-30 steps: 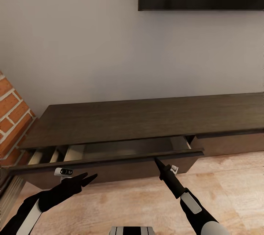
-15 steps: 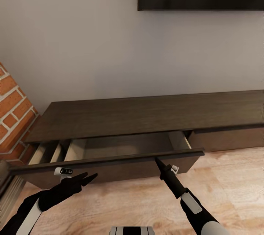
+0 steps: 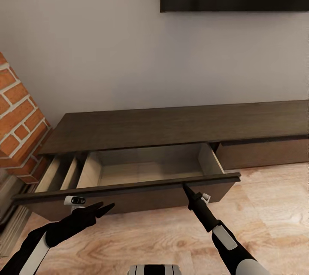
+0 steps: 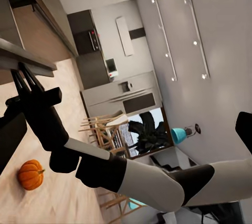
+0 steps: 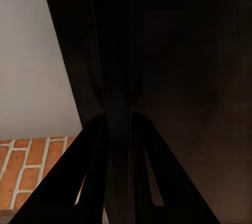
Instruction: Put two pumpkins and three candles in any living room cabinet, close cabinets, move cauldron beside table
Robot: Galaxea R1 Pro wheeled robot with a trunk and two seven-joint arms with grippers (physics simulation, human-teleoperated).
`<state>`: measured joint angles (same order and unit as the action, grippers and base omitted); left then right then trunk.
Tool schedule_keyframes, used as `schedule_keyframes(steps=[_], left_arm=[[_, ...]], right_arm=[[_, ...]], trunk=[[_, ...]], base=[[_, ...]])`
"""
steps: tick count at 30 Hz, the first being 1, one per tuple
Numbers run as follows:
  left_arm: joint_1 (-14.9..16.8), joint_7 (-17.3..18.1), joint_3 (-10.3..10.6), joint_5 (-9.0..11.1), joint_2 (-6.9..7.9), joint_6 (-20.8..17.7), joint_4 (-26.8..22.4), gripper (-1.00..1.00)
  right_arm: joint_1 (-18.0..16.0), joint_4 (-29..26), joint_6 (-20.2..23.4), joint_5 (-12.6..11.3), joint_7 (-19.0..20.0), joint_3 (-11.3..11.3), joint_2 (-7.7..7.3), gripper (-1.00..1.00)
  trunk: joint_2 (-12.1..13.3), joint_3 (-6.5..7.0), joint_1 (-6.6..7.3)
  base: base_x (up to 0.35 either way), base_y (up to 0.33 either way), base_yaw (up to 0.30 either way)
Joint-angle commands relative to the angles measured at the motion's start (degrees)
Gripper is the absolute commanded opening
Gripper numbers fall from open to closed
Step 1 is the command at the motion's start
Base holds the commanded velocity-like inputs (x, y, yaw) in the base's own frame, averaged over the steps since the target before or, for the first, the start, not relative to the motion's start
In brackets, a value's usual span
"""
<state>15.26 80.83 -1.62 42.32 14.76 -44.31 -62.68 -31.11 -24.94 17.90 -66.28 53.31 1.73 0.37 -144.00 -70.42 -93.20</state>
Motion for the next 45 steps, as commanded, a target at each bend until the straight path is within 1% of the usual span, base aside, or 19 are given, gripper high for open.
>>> schedule_keyframes(steps=[1,10,18,45], left_arm=[[0.0,0.1,0.0,0.1,0.01,-0.6,0.0,1.00],[0.0,0.1,0.0,0.1,0.01,-0.6,0.0,1.00],[0.0,0.1,0.0,0.1,0.01,-0.6,0.0,1.00],[0.0,0.1,0.1,0.1,0.01,-0.6,0.0,1.00]], right_arm=[[0.0,0.0,0.8,0.2,0.3,-2.5,0.07,-1.00],[0.0,0.1,0.8,0.2,0.3,-2.5,0.04,-1.00],[0.0,0.1,0.7,0.2,0.3,-2.5,0.07,-1.00],[0.0,0.1,0.7,0.2,0.3,-2.5,0.07,-1.00]], trunk=[[0.0,-0.04,0.03],[0.0,-0.04,0.03],[0.0,-0.04,0.03],[0.0,-0.04,0.03]], base=[[-0.103,0.000,0.000],[-0.192,0.000,0.000],[-0.109,0.000,0.000],[-0.017,0.000,0.000]])
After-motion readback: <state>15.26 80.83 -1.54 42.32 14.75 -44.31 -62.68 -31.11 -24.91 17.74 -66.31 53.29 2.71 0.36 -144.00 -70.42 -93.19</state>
